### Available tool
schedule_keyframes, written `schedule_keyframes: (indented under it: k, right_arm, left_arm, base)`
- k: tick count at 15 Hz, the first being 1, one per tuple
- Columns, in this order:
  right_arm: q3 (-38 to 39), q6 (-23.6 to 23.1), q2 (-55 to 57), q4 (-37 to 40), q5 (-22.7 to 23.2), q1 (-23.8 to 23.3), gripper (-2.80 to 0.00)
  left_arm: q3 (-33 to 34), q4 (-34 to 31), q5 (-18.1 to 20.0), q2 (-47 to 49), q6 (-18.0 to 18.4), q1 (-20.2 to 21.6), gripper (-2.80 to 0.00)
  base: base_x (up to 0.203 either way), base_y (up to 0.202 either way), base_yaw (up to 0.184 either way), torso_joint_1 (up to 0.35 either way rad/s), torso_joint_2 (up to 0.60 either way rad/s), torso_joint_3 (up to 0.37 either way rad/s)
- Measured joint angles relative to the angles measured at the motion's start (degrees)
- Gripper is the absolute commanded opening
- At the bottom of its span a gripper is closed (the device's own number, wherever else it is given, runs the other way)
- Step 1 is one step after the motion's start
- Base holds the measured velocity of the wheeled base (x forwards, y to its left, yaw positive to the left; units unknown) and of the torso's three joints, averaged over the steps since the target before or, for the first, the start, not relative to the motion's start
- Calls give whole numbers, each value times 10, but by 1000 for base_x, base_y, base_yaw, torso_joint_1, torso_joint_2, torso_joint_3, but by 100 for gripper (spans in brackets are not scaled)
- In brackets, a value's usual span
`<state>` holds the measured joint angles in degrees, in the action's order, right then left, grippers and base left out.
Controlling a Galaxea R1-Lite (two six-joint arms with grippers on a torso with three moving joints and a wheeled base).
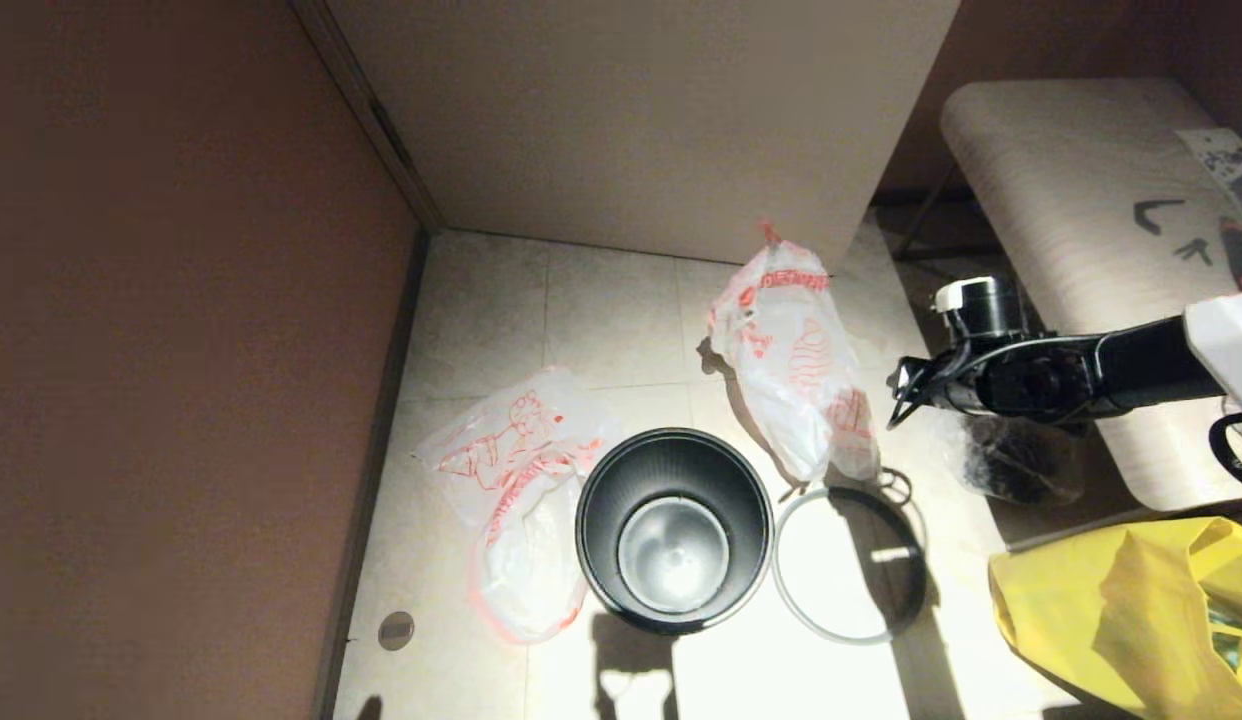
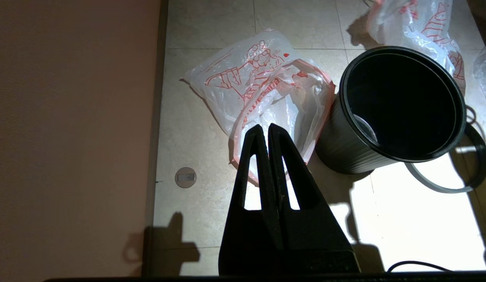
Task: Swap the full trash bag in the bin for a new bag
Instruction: Pick up a new trash bag
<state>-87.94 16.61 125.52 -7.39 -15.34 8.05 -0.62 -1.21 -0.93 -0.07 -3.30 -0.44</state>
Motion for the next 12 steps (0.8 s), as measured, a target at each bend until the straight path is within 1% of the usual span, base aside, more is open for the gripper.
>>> schedule_keyframes:
  k: [1, 4, 6, 7, 8, 10, 11, 12]
  right_arm:
    - [23, 5, -24, 0, -5, 10, -280]
    - [91, 12, -87, 0, -36, 43, -280]
    - [117, 9, -128, 1, -48, 54, -280]
    - [124, -1, -149, 2, -50, 57, -280]
    - [127, -19, -169, 2, -51, 57, -280]
    - [130, -78, -204, 3, -51, 51, -280]
    - [131, -99, -222, 3, -51, 47, -280]
    - [136, -106, -240, 3, -51, 44, -280]
  left_arm:
    - [0, 0, 0, 0, 0, 0, -280]
    - [0, 0, 0, 0, 0, 0, -280]
    - [0, 0, 0, 0, 0, 0, -280]
    - [0, 0, 0, 0, 0, 0, -280]
    - [0, 0, 0, 0, 0, 0, -280]
    - [0, 0, 0, 0, 0, 0, -280]
    - [0, 0, 0, 0, 0, 0, -280]
    - [0, 0, 0, 0, 0, 0, -280]
  base:
    - [0, 0, 0, 0, 0, 0]
    - [0, 0, 0, 0, 0, 0]
    - [0, 0, 0, 0, 0, 0]
    - [0, 0, 0, 0, 0, 0]
    - [0, 0, 0, 0, 0, 0]
    - [0, 0, 0, 0, 0, 0]
    - [0, 0, 0, 0, 0, 0]
    - [0, 0, 0, 0, 0, 0]
